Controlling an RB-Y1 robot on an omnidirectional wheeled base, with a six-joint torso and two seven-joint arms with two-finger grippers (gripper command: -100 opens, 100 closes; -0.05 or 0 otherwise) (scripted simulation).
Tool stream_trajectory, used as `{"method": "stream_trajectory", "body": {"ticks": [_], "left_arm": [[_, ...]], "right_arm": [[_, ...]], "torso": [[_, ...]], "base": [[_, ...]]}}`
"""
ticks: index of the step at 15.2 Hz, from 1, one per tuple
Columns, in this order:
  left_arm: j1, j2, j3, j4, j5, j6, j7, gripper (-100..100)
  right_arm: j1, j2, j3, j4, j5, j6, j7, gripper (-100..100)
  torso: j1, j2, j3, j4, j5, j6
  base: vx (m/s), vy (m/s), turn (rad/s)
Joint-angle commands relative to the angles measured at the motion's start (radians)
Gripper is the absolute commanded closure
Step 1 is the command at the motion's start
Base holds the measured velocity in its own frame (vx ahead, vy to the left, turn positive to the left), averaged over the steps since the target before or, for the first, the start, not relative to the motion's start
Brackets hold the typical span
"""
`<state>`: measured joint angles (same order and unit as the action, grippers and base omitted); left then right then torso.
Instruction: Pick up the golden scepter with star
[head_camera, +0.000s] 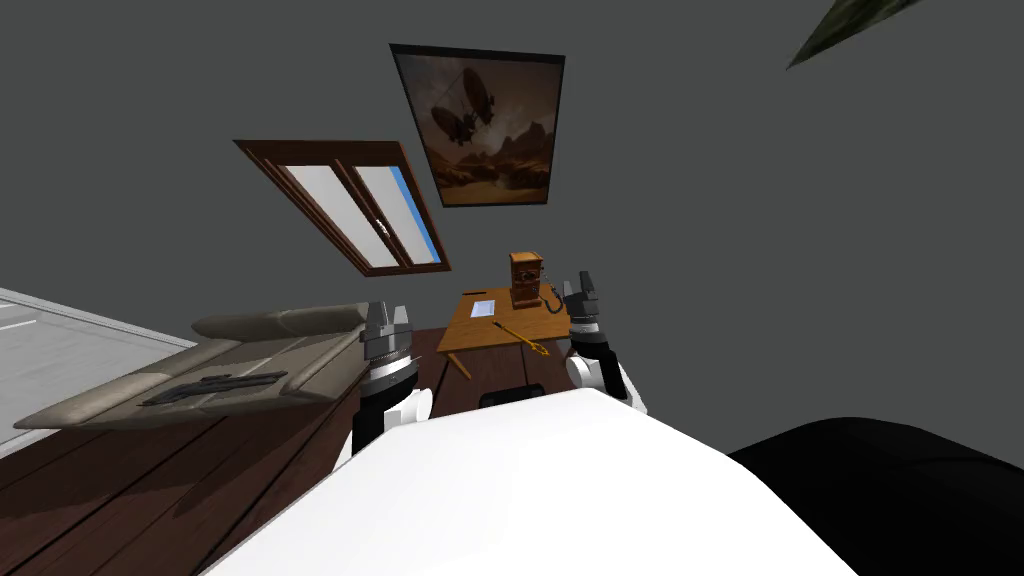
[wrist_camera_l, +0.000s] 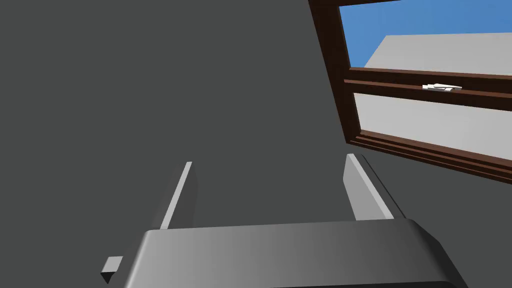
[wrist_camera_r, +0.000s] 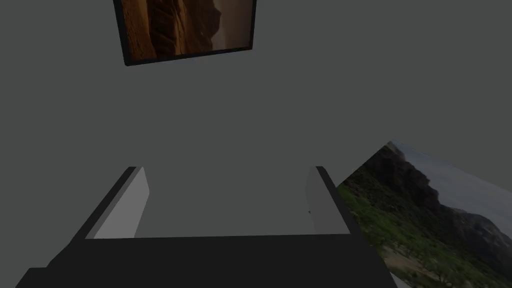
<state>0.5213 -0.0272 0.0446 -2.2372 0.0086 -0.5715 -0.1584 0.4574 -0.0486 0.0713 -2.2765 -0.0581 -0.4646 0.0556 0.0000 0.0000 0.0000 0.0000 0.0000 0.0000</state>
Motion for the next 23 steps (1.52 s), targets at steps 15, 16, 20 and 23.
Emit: {"method": "stream_trajectory", "body": {"ticks": [15, 16, 20, 23], "left_arm": [[0.0, 0.0, 0.0, 0.0, 0.0, 0.0, 0.0, 0], [0.0, 0.0, 0.0, 0.0, 0.0, 0.0, 0.0, 0], [0.0, 0.0, 0.0, 0.0, 0.0, 0.0, 0.0, 0], [0.0, 0.0, 0.0, 0.0, 0.0, 0.0, 0.0, 0]], "right_arm": [[0.135, -0.289, 0.091, 0.234, 0.032, 0.029, 0.036, -100], [0.152, -0.319, 0.11, 0.269, 0.036, 0.034, 0.042, -100], [0.185, -0.389, 0.154, 0.34, 0.043, 0.047, 0.055, -100], [0.2, -0.44, 0.178, 0.375, 0.046, 0.055, 0.062, -100]], "torso": [[0.007, -0.001, -0.001, 0.0, 0.002, -0.001], [0.006, -0.001, 0.0, 0.0, 0.001, 0.0], [0.006, -0.001, -0.001, 0.0, 0.001, 0.0], [0.006, -0.001, 0.0, 0.0, 0.001, 0.0]], "base": [[0.01, 0.083, 0.151], [0.022, 0.083, 0.257], [0.03, 0.083, 0.21], [0.026, 0.07, 0.155]]}}
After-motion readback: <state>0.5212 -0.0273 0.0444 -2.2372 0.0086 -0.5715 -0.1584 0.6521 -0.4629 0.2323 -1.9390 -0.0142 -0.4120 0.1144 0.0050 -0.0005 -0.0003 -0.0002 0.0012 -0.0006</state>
